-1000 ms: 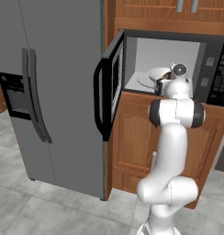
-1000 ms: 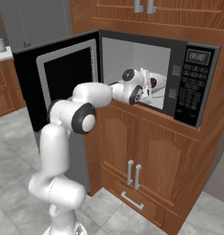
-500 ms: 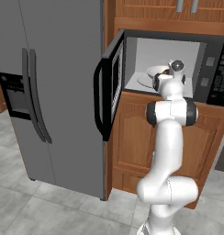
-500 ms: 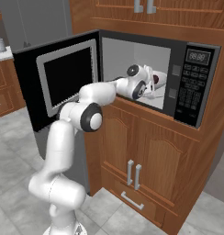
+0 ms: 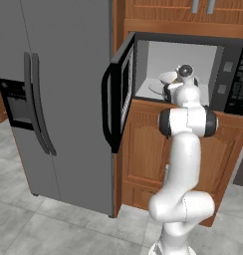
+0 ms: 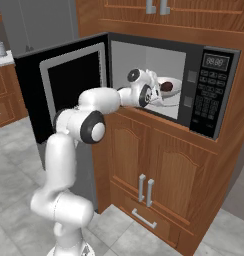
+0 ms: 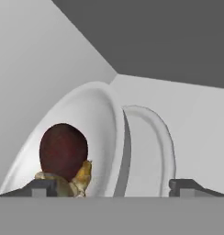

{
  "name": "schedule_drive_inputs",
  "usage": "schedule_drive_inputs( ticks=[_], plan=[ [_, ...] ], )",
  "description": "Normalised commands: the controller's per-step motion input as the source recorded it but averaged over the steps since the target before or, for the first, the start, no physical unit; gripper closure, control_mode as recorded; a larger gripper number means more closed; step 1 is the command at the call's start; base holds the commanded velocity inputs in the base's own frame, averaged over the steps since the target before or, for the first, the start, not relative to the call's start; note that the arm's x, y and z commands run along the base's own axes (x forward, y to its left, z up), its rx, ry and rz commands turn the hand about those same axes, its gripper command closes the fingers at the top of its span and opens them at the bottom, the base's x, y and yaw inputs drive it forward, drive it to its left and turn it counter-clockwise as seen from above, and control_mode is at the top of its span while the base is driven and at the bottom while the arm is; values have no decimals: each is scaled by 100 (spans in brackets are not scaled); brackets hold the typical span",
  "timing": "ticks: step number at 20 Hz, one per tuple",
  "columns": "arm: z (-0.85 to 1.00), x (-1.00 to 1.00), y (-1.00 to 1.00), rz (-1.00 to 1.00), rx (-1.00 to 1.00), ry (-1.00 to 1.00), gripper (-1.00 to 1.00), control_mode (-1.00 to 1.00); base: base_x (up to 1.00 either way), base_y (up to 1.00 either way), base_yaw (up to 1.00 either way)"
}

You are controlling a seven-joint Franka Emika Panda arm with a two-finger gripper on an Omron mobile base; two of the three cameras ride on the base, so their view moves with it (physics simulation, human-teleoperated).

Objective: Place the bowl containing the potato and mushroom in the microwave. Close the microwave door and press the start button to microwave the meal.

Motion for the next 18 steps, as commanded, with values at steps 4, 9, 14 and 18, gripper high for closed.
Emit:
schedule_drive_inputs(
  ticks=[4,9,14,18],
  plan=[
    [9,-66,52,2,-13,0,-100,-100,0,0,0],
    [49,-86,10,9,-1,0,-100,-100,0,0,0],
    [59,-93,23,21,-6,1,-100,-100,0,0,0],
    [55,-100,11,36,-15,7,-100,-100,0,0,0]
  ],
)
